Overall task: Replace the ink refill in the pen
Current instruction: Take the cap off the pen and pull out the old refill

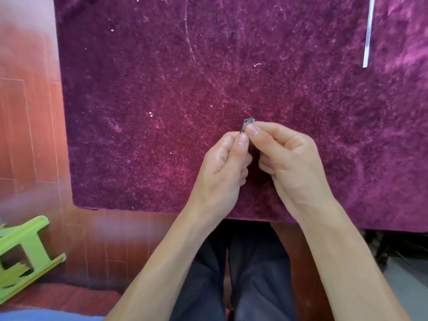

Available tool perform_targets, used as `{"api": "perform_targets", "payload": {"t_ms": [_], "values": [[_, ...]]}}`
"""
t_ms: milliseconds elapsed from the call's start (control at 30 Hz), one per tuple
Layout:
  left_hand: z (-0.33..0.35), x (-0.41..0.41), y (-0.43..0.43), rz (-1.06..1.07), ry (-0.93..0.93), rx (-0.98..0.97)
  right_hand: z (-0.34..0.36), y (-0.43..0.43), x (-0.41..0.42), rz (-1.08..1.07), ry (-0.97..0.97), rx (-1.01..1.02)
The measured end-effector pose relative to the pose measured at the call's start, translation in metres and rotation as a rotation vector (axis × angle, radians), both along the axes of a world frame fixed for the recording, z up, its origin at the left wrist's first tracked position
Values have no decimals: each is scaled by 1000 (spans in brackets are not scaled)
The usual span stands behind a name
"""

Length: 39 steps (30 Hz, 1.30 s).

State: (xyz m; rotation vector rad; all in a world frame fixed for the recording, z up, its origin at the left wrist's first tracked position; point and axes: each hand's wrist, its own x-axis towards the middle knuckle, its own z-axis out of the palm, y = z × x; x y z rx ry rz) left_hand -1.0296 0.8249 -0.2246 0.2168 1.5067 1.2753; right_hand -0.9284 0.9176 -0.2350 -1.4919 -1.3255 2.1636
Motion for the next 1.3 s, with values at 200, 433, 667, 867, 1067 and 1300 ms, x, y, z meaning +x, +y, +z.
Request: {"api": "perform_targets", "payload": {"t_ms": [200,433,667,867,1067,1300], "values": [[-3,5,4,57,90,14,-5,0,-2,-16,52,24],[-7,13,8,103,169,-5,-6,2,-4,-10,63,101],[-6,14,8,105,264,-29,-4,2,-5,-15,60,116],[-7,12,8,119,267,-30,-5,3,-8,10,50,132],[-7,2,12,104,254,-22,0,14,-15,18,12,154],[-1,-15,22,125,155,5,3,35,-38,67,6,179]]}}
